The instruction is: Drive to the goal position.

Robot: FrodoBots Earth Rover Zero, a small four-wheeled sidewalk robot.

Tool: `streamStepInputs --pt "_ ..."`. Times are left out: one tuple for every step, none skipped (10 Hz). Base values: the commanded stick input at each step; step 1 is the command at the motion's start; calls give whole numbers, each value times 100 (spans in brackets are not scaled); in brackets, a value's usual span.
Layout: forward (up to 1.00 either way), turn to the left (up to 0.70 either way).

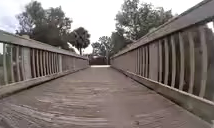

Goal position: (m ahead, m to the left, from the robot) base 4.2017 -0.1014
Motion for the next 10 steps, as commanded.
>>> streamStepInputs --pt "70 0" --pt "70 0" --pt "70 0" --pt "70 0" --pt "70 0" --pt "70 0" --pt "70 0" --pt "70 0" --pt "70 0" --pt "70 0"
